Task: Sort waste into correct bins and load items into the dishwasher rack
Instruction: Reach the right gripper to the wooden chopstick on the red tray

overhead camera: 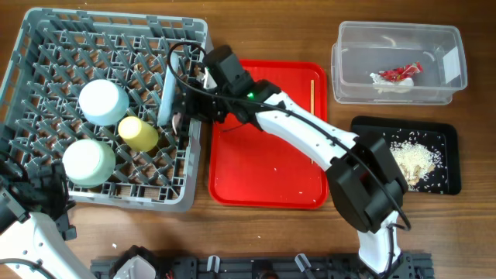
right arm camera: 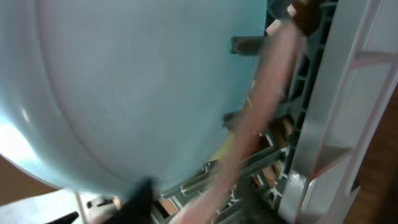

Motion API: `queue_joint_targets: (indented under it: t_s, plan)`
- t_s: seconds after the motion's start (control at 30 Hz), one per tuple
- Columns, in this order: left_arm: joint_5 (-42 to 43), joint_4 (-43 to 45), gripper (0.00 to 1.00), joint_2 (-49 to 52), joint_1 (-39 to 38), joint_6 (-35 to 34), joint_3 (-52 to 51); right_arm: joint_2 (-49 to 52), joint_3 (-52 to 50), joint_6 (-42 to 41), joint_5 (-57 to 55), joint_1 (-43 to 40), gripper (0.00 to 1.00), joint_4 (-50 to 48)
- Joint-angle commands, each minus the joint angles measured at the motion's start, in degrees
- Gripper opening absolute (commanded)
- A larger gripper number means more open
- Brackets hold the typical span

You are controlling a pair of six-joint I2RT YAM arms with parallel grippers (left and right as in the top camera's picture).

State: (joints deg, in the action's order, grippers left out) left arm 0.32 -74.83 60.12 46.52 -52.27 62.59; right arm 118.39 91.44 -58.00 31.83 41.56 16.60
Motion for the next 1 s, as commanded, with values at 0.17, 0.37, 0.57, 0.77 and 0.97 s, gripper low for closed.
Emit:
queue_joint_targets:
  t_s: [0.17, 0.37, 0.57, 0.77, 0.97]
  plan:
    - [0.1, 0.0, 1.00, 0.0, 0.3, -0.9, 0.4, -0.4, 0.9, 2.5, 0.0, -1.6, 0.66, 2.3]
    - [0.1, 0.0, 1.00, 0.0, 0.3, -0.9, 0.4, -10.0, 0.9, 14.4, -2.0, -13.0, 0.63, 17.1]
    - [0.1, 0.0, 1.00, 0.0, 0.3, -0.9, 0.4, -12.4, 0.8, 25.1, -19.7, -25.5, 0.54, 37.8]
    - [0.1, 0.0, 1.00, 0.1, 0.3, -0.9, 0.4, -7.3, -3.5, 30.2, -26.5, -26.6, 0.36, 40.2]
    - [0.1, 0.0, 1.00, 0.1, 0.3, -0.9, 0.4, 1.3, -4.6, 30.3, -32.8, -26.6, 0.28, 39.6]
